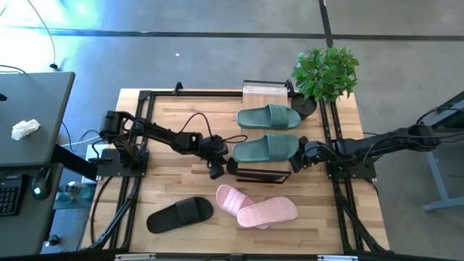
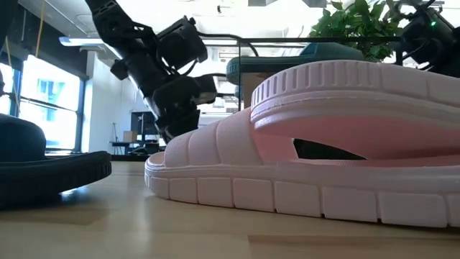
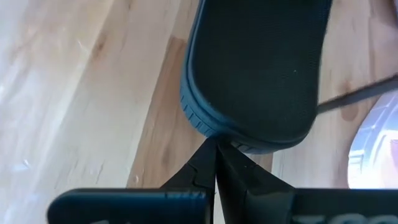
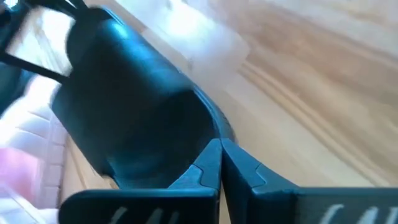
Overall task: Pick and place slides into the shelf
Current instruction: Put the top black slipper under the shelf
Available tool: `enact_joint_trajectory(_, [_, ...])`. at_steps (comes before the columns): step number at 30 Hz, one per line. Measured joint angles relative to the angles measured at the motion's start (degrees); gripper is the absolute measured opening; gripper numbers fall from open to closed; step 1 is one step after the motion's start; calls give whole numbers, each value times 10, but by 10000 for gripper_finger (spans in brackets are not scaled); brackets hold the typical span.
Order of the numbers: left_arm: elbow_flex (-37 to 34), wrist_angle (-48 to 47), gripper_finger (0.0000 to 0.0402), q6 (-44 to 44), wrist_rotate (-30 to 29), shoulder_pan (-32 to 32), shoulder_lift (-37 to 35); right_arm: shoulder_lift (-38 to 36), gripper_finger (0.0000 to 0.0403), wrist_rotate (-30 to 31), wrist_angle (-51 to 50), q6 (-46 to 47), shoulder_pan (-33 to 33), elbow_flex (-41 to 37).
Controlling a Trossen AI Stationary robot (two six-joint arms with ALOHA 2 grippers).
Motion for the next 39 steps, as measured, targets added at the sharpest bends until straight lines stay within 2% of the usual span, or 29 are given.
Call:
enact_joint_trajectory(11, [0, 24, 0, -3, 1, 0, 0, -82, 0, 13, -116, 14, 0, 0])
enact_joint_trajectory(14, [0, 12, 0, -1, 0, 0, 0, -82, 0, 24, -130, 14, 0, 0])
enact_joint_trajectory(19, [0, 2, 0, 1, -37, 1, 0, -82, 0, 60, -130, 16, -3, 0])
enact_joint_trajectory(28, [0, 2, 0, -6, -43, 1, 0, -61, 0, 25, -117, 6, -6, 0])
enact_joint_trajectory(39, [0, 3, 0, -13, -41, 0, 0, -32, 0, 6, -84, -2, 23, 0])
